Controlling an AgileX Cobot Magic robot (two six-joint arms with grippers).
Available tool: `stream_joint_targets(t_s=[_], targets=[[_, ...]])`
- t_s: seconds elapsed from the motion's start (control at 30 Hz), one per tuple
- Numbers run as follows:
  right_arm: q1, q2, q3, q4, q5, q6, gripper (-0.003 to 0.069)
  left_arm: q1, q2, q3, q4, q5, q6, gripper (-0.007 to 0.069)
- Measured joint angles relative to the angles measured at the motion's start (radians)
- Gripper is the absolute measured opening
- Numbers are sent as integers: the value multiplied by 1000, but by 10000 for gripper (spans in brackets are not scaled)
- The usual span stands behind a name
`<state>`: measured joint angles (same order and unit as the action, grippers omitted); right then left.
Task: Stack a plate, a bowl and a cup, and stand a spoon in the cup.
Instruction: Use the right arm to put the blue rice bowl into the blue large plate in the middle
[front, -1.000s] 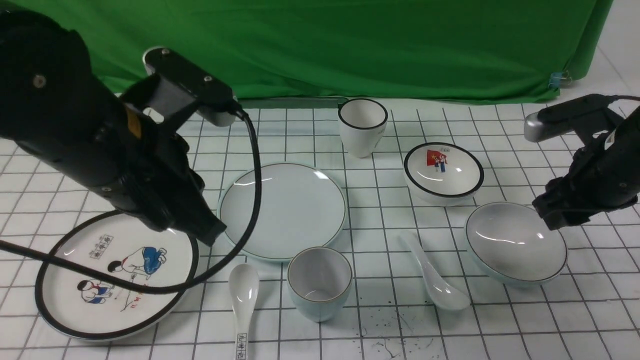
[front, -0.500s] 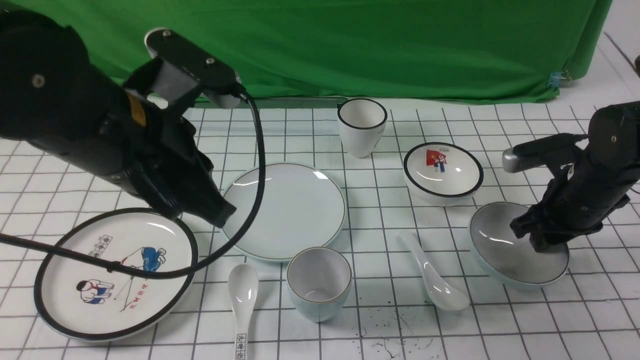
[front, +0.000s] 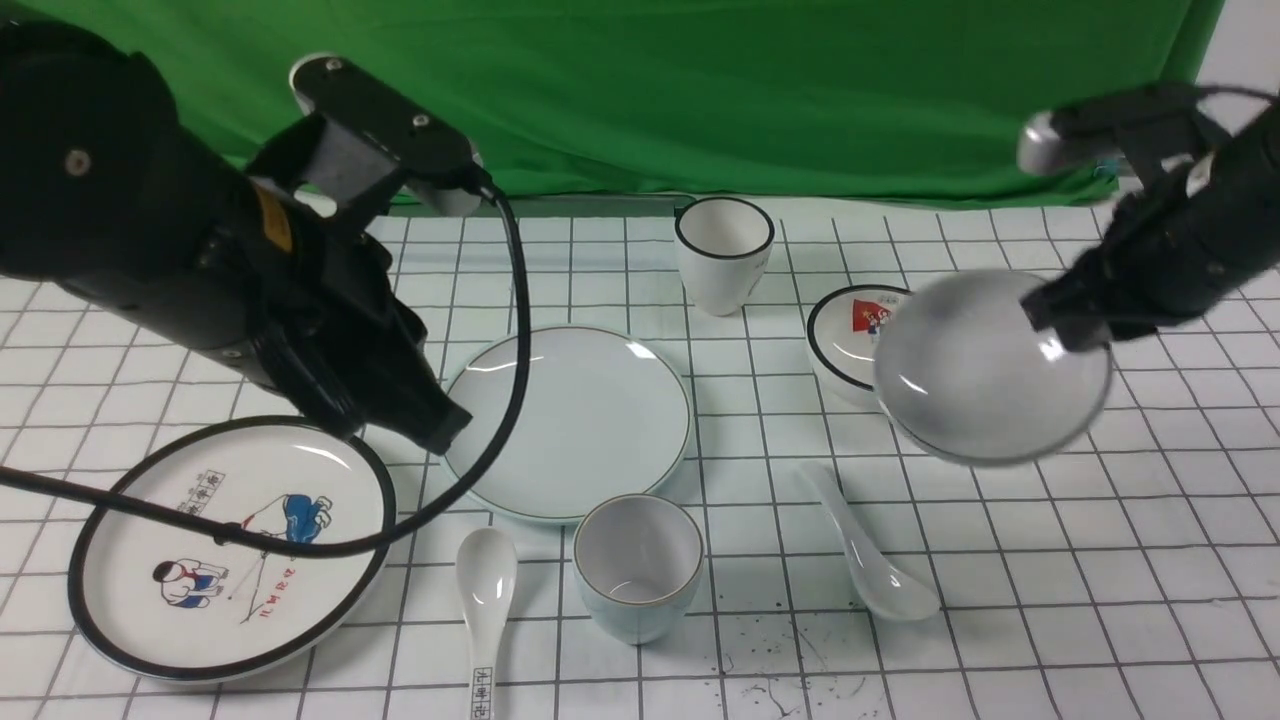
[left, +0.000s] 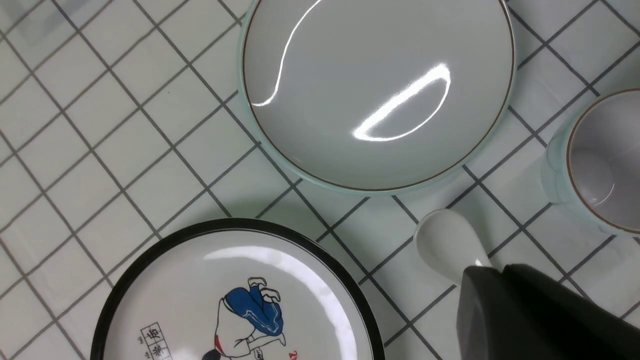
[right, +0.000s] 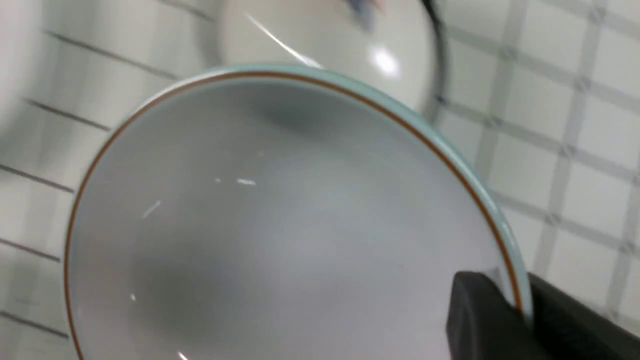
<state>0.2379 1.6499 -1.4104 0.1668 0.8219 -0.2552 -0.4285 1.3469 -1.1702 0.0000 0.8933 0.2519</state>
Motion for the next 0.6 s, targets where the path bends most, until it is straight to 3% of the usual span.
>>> stream_joint_targets(t_s=[0.17, 0.27, 0.4, 0.6], targets=[[128, 56, -143, 75, -5, -32, 71, 0, 0, 0, 6, -1, 0, -29], [211, 163, -261, 89, -5, -32, 71, 20, -11, 0, 77, 31, -78, -29], [256, 273, -350, 91, -6, -31, 71, 89, -55, 1, 111, 54, -125, -29], [285, 452, -491, 182, -29, -31, 71, 220, -195, 65, 91, -30, -142, -29]])
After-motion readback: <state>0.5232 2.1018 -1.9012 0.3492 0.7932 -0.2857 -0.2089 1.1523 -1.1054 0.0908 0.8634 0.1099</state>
